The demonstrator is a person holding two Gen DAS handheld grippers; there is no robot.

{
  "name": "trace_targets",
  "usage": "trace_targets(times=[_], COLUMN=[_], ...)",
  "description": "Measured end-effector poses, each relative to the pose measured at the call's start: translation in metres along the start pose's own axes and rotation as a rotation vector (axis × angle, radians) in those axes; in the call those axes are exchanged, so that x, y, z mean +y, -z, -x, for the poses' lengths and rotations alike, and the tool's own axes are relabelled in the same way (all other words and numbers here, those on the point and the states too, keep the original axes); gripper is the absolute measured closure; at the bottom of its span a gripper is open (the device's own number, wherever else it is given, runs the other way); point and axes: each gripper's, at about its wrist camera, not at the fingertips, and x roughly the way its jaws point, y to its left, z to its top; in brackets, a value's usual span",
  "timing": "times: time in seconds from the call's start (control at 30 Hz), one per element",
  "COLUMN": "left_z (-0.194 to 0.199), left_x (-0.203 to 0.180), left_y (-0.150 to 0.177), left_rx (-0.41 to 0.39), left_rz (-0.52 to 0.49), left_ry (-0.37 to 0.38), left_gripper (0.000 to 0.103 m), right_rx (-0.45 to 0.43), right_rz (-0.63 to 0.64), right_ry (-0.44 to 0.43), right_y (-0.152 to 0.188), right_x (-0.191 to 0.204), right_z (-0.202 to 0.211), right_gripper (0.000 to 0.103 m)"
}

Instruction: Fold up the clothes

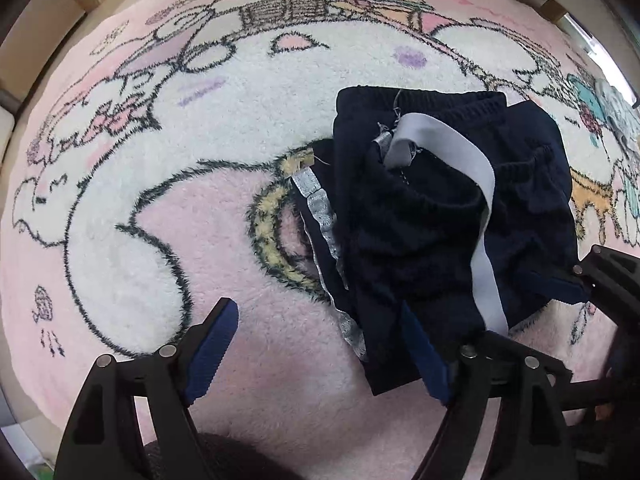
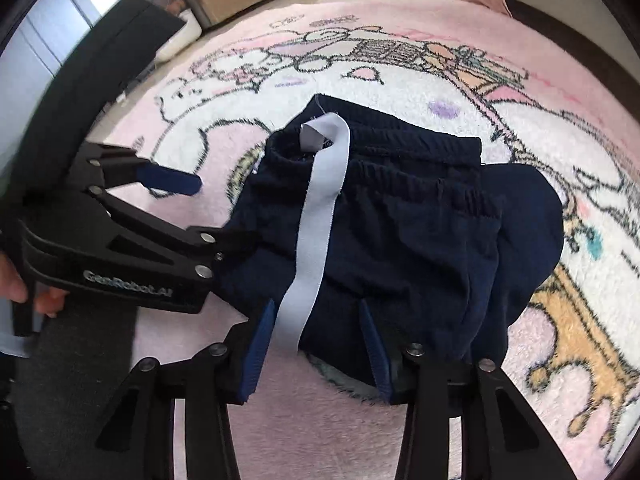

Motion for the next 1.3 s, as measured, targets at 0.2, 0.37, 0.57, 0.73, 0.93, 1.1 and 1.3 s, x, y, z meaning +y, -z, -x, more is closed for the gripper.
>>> trace_targets(times=[0.2,0.37,0.57,0.73,0.93,1.1,1.3], left_z=[0.047,0.058,0.047,0.033,0.024,0.007,-0.012], left_x=[-0.010,-0.024,-0.013,0.025,0.031,0.036,0.041], left_y=[0.009,-0.003,-0.029,-0.032,-0.029,-0.026,-0.015], left_rx=[-0.196,-0.265,-0.207,-0.165,-0.165,-0.136,-0.115], left_rz=[-0.069,-0.111,-0.009,0.329,0.389,0.436,0.502], left_ry=[-0.006,0.018,0.026,0.248,0.307,0.346,0.415], left_gripper=[0.021,0.021,0.021,0.021,0.021,0.021,0.021], right_rx=[-0.093,-0.182,-0.151,-0.167,-0.200,-0.157,-0.147], right_rz=[0.032,0.049,-0.168,-0.428,-0.551,-0.574,-0.605], right_ry=[0.053,0.114,0.007,-0.173,-0.192,-0.199,-0.258], right_y=[-0.008,-0.022,-0.016,0.001,0.014,0.021,0.028], right_x=[0.014,0.013,-0.039,-0.097,-0.130,-0.137,-0.140], right_z=[0.039,0.064,0.058,0.057,0.063,0.055,0.048], right_gripper=[0.059,0.059,0.059,0.043,0.039,0.037,0.037])
